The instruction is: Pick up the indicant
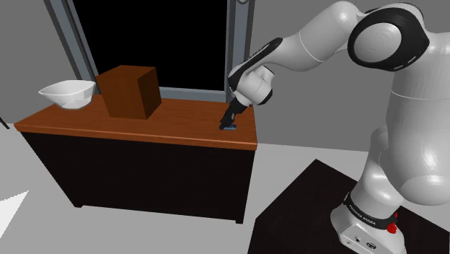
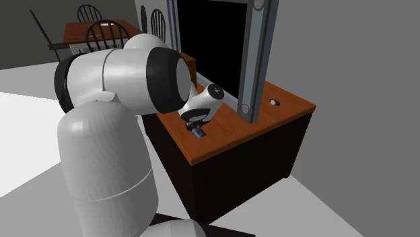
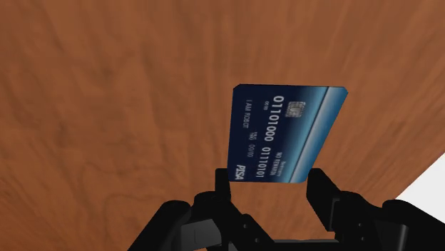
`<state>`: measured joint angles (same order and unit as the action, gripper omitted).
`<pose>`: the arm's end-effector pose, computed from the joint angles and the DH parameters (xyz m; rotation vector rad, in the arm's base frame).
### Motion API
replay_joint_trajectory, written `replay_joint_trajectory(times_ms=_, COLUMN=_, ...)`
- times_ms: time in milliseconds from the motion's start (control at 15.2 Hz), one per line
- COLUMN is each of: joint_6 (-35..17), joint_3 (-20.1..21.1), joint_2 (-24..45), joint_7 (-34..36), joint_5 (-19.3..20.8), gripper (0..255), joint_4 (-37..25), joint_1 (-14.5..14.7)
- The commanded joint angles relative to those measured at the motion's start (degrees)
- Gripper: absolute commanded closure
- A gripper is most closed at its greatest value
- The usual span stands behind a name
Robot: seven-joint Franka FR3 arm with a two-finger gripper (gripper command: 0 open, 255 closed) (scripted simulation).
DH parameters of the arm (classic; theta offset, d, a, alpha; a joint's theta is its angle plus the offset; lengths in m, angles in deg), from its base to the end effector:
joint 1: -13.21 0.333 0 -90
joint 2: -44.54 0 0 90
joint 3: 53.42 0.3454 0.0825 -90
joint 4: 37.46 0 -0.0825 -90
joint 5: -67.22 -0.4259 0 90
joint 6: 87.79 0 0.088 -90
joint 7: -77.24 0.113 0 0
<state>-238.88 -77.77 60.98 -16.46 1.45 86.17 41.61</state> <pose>0.6128 0.0263 0.2823 -2.6134 -1.0611 -0.7872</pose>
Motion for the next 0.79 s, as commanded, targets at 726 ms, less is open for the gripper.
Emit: replay_joint_trajectory(times_ms=726, joint_6=0.67, joint_3=-1.19, joint_2=-2.46, joint_7=3.75, joint_5=4.12, gripper=255, joint_4=0.38, joint_1=0.93)
